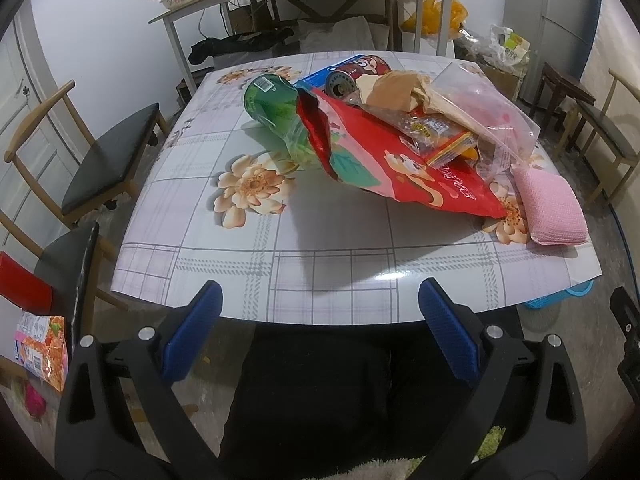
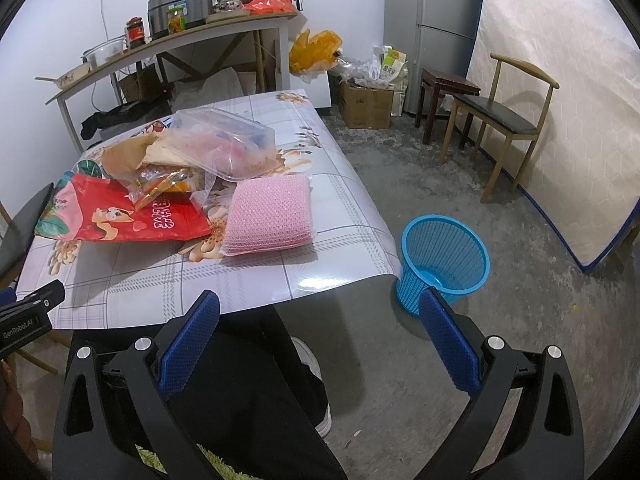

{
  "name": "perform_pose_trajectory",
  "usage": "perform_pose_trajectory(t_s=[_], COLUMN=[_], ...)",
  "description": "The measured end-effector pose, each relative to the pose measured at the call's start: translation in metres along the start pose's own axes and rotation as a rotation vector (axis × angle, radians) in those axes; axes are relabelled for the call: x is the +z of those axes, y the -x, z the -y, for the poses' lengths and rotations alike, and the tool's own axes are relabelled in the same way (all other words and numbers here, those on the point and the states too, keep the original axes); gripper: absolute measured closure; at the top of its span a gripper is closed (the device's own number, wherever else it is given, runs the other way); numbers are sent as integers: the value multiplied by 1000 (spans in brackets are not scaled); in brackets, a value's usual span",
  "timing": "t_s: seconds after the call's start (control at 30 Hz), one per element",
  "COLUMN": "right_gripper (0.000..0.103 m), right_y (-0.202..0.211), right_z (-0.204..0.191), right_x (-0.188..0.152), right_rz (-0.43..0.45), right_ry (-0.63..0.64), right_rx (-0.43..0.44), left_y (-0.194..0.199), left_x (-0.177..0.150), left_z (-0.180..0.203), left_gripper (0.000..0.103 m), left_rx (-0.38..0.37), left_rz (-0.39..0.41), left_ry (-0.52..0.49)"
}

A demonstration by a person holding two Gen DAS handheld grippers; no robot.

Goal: Collect trash

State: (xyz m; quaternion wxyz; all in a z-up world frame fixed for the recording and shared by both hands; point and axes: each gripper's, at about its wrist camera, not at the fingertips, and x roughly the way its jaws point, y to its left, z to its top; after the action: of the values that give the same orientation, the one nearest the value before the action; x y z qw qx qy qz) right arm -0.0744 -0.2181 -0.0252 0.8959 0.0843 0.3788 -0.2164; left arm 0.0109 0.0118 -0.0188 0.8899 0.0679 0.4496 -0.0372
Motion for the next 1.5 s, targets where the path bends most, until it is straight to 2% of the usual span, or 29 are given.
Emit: perform_pose_trajectory(t_s=[0.3, 0.47, 0.67, 0.77, 0.83, 1.0, 1.17, 1.23, 1.3, 1.5], right_gripper=[6, 6, 6, 6, 6, 6, 6, 6, 6, 6], right_y=[-1, -4, -23, -45, -62, -104, -123, -127, -132, -137], right_z=[3, 8, 6, -4, -12, -33, -51, -52, -53, -51], right_x=[1, 10, 35, 52, 61, 74, 74, 72, 72, 72], right_rz=[0, 32, 29, -10, -45, -131, -173, -178, -186, -193], right_ry=[-15, -26, -24, -23, -17, 14, 73, 88, 99, 109], right_rx=[-5, 1, 90, 153, 164, 155, 134, 120, 108, 101], left_y=[0, 0, 0, 0, 0, -4, -10, -10, -10, -17], left_x=[0, 1, 3, 4, 6, 7, 11, 14, 19, 37], left_z=[0, -1, 0, 1, 1, -1, -9, -17, -29, -59], left_gripper=[8, 8, 8, 8, 8, 8, 8, 8, 8, 8], left_rx=[-2, -17, -21, -17, -23, -88, -169, -242, -283, -234], left_rz=[4, 28, 90, 122, 135, 139, 144, 176, 218, 298], left_ry=[-1, -1, -23, -41, -43, -61, -60, -48, -21, 46])
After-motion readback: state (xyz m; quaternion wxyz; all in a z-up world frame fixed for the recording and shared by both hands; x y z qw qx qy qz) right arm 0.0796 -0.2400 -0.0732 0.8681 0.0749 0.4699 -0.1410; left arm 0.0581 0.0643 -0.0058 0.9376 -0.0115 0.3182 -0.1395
